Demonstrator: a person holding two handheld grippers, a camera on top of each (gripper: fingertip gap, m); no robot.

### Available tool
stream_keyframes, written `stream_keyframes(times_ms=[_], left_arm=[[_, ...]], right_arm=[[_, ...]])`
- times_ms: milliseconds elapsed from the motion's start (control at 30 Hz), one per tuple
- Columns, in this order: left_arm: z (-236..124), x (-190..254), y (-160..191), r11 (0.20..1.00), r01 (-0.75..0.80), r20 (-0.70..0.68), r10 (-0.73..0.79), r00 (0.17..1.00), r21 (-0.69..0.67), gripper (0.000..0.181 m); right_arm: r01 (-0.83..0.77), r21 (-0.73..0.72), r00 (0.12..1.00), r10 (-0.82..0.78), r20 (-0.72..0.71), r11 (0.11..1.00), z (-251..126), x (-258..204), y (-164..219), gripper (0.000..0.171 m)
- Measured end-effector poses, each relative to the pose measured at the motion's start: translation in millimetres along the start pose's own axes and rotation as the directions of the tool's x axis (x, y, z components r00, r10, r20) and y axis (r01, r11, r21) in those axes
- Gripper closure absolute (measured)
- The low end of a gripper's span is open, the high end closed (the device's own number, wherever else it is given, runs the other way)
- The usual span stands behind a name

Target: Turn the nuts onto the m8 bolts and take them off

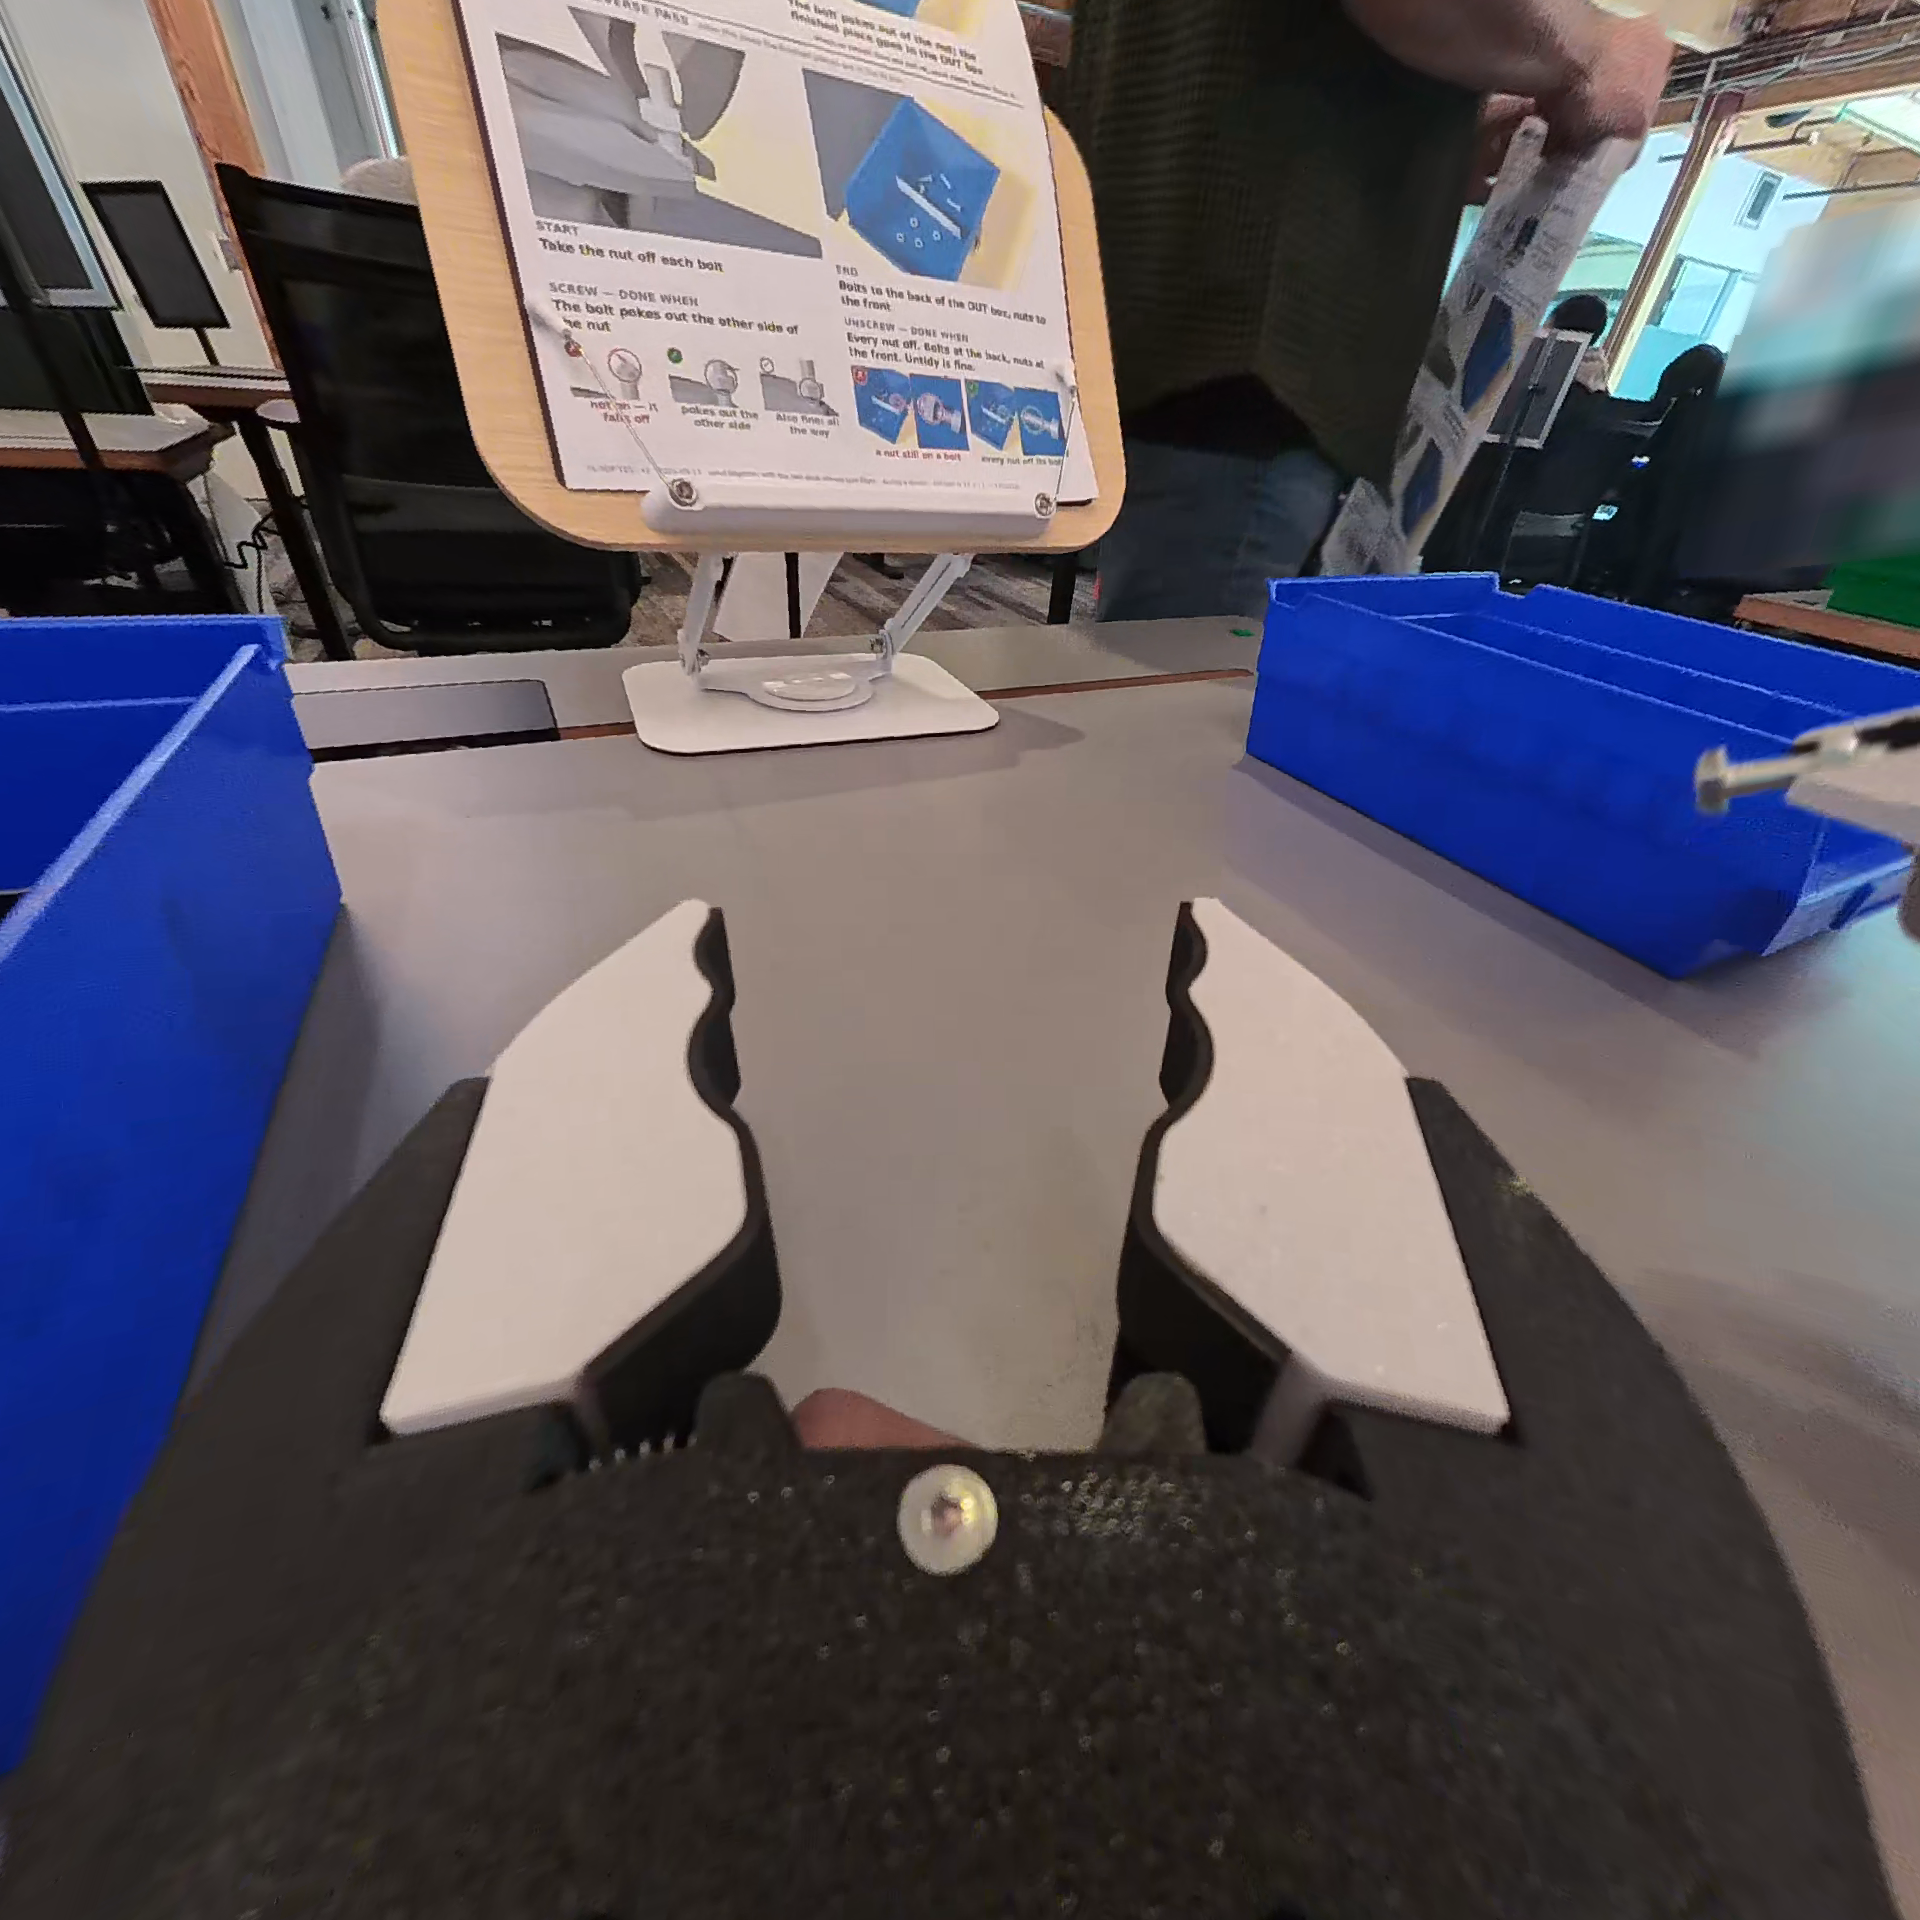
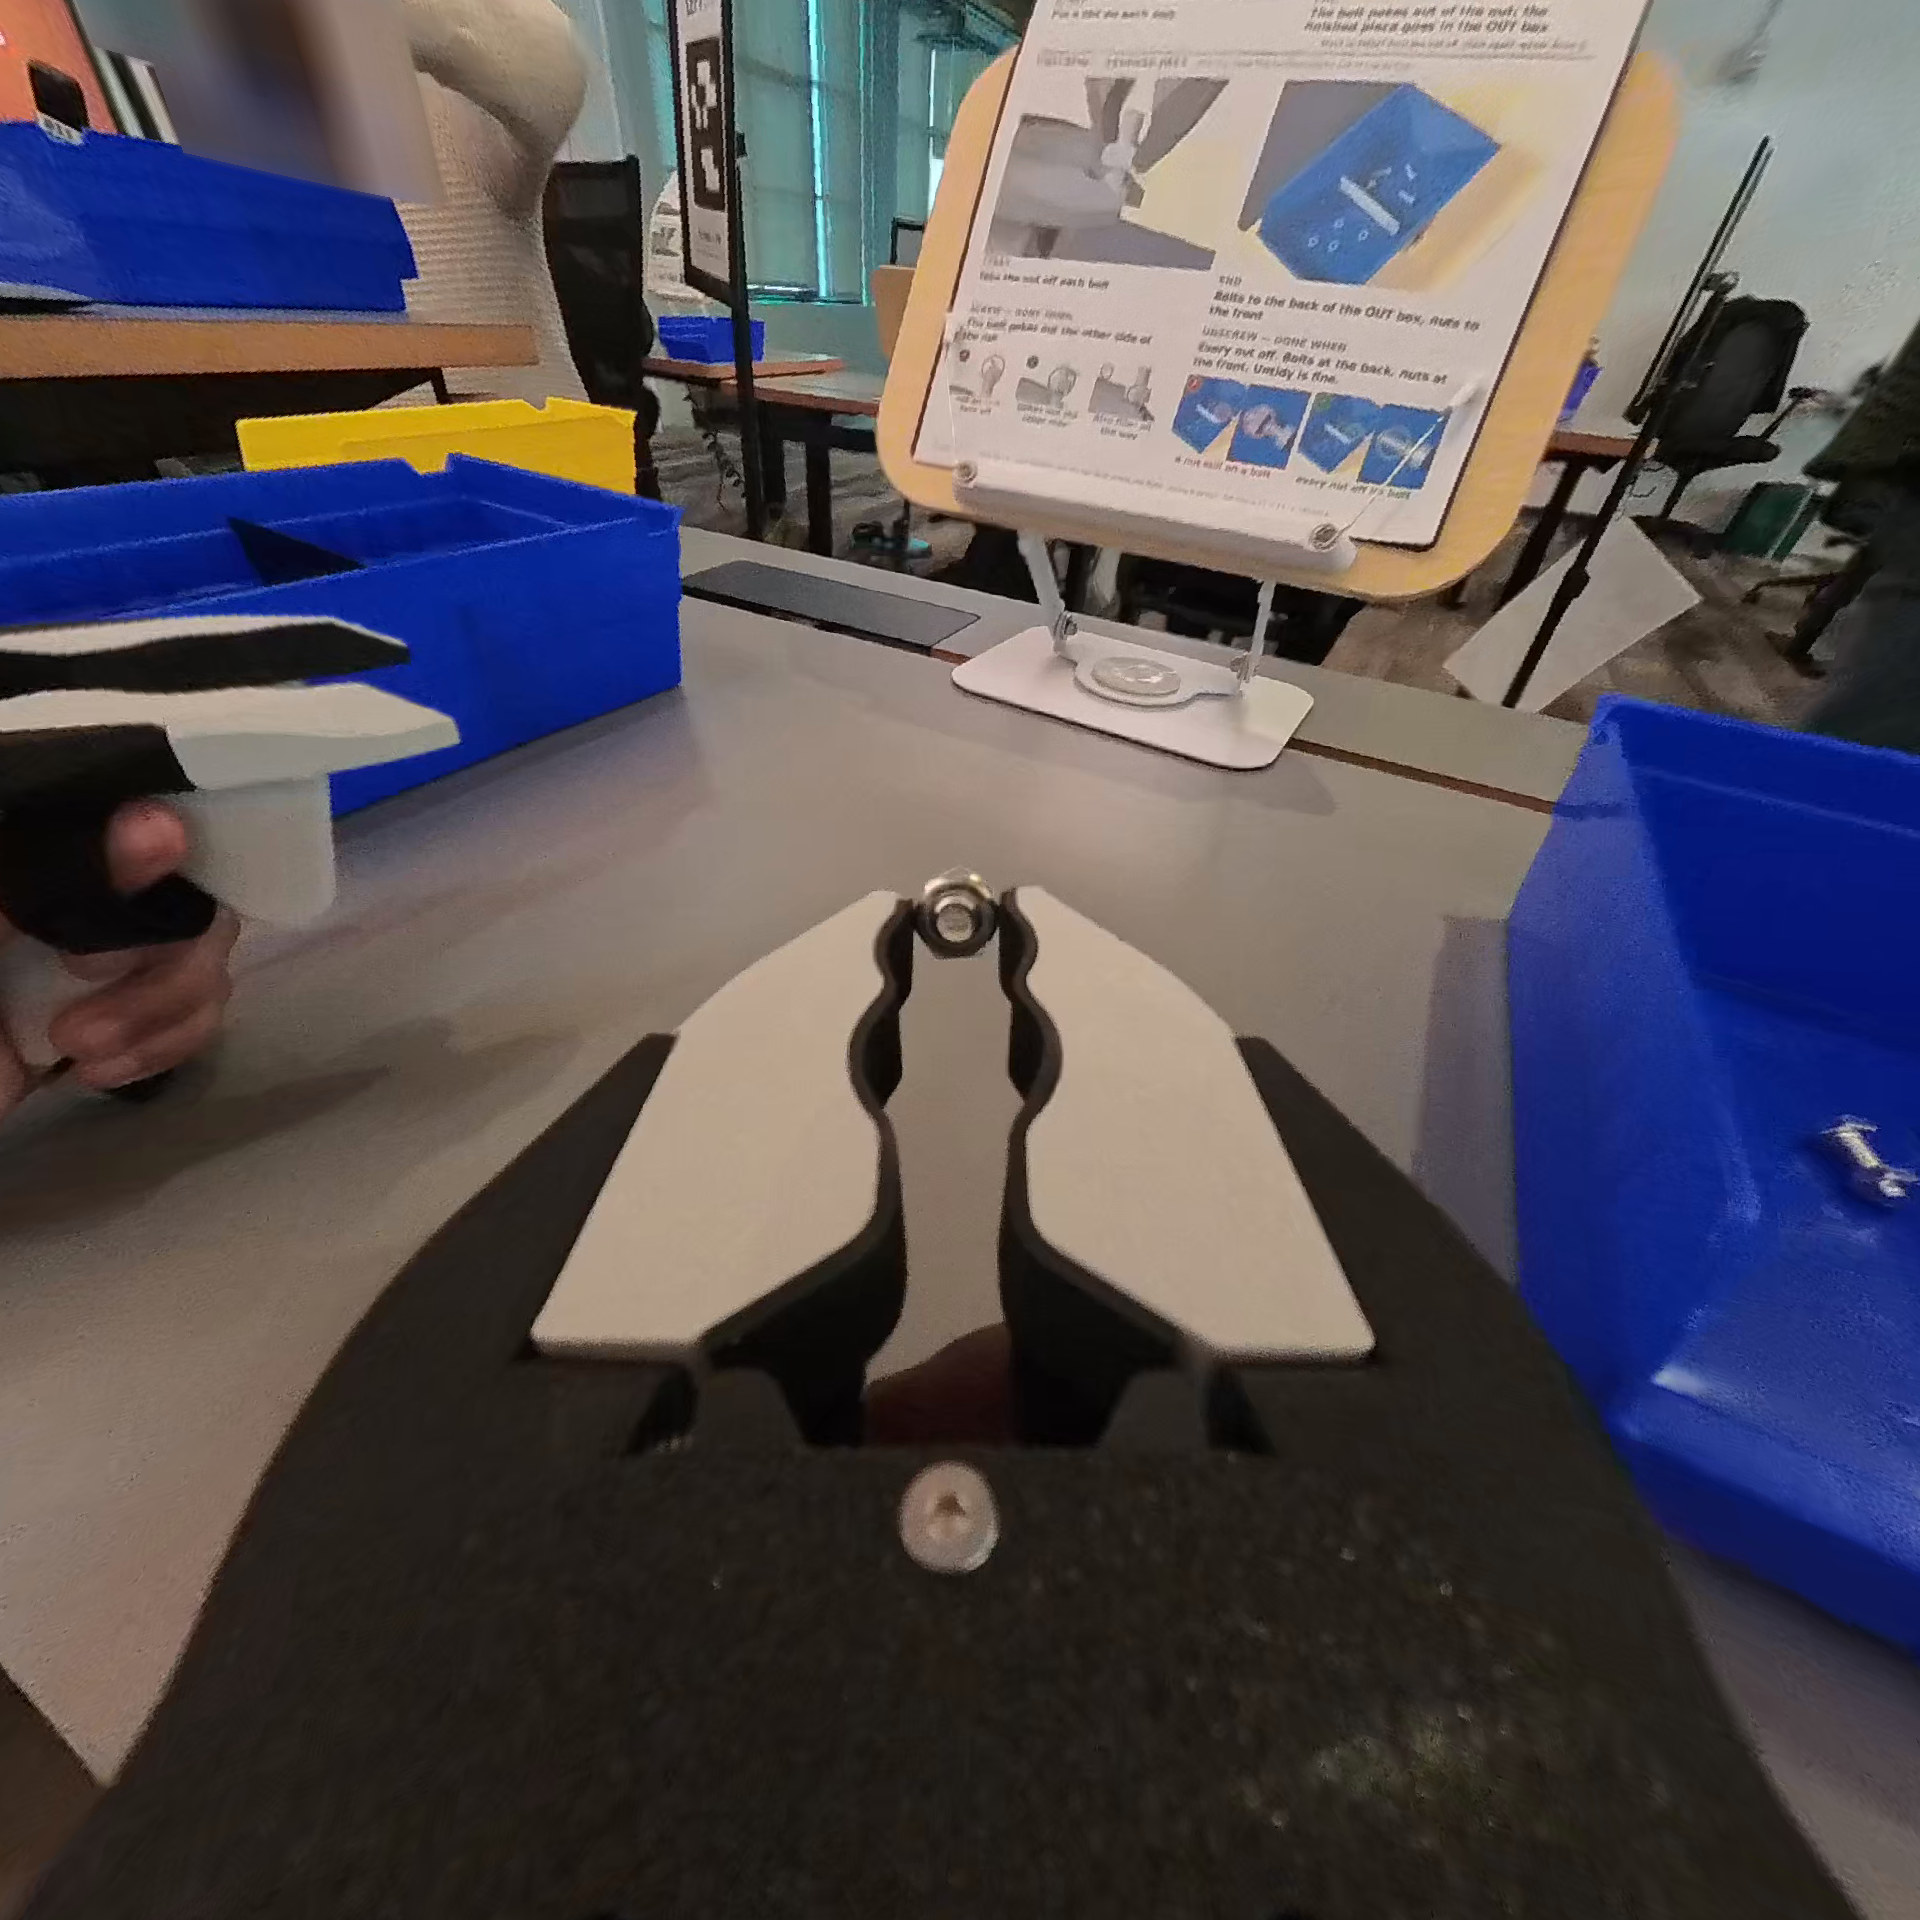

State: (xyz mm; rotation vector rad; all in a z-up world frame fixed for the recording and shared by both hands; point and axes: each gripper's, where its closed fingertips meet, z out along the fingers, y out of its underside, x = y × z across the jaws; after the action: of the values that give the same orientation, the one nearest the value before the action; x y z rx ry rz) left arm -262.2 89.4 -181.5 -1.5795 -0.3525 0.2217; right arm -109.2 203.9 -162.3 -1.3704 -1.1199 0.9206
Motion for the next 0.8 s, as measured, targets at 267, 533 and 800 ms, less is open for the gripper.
stream_keyframes(times_ms=[267,533,800], left_arm=[[4,2,3,1.0,0.013,-0.025,-0.014,1.0,-0.025,0.103],[4,4,4,0.999,0.012,-0.041,-0.013,0.999,-0.035,0.104],[7,3,7,0.997,0.045,-0.059,-0.048,0.997,-0.059,0.105]], right_arm=[[0.061,-0.111,0.968,-0.085,-0.234,0.992,-8,146,-37,0.156],[-0.091,-0.518,0.957,-0.069,-0.282,0.85,17,275,56,0.155],[-0.154,-0.76,0.962,-0.08,-0.262,0.631,24,304,112,0.155]])
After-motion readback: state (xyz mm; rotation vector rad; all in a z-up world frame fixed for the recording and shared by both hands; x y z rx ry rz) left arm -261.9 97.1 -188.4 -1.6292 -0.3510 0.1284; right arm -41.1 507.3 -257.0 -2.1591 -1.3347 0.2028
